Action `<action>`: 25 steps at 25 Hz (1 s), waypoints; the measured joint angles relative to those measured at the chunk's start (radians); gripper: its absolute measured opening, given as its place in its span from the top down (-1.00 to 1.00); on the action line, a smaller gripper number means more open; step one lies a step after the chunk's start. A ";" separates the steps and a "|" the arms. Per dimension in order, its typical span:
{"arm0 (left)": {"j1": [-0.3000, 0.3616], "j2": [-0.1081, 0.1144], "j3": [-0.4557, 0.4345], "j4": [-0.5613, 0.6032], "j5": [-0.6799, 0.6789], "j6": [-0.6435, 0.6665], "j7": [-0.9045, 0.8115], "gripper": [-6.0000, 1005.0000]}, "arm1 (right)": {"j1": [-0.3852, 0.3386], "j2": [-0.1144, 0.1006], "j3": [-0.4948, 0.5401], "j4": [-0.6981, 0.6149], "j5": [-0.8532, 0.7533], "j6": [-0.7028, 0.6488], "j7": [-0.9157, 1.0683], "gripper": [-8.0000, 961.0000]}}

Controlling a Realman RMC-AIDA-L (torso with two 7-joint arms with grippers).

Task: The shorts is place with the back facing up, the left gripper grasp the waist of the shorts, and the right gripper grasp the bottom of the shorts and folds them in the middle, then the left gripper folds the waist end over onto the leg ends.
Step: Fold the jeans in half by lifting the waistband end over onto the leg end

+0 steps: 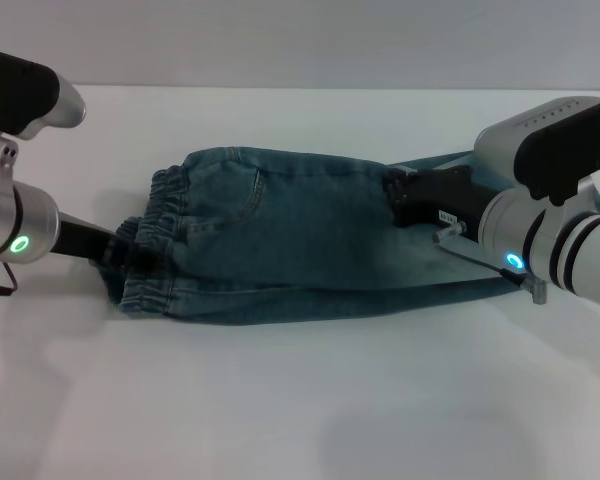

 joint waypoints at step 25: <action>-0.049 -0.002 -0.026 0.055 0.020 -0.077 -0.007 -0.69 | 0.032 -0.002 0.002 0.029 -0.004 0.000 -0.001 0.98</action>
